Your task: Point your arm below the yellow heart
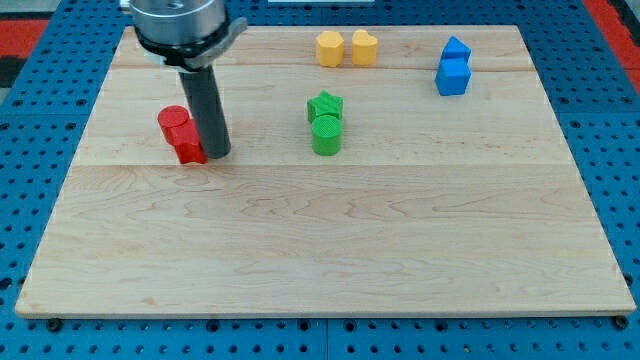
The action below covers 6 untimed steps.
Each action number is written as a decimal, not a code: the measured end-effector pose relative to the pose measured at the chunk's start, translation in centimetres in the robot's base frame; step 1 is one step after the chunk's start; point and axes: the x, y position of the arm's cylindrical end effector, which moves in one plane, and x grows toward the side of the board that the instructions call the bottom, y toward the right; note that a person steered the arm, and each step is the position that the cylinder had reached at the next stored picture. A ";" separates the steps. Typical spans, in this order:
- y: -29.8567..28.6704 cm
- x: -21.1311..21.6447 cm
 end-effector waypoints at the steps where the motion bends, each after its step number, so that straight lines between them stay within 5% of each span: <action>1: -2.9 -2.3; 3: -8.1 -4.7; 6: 7.8 -13.3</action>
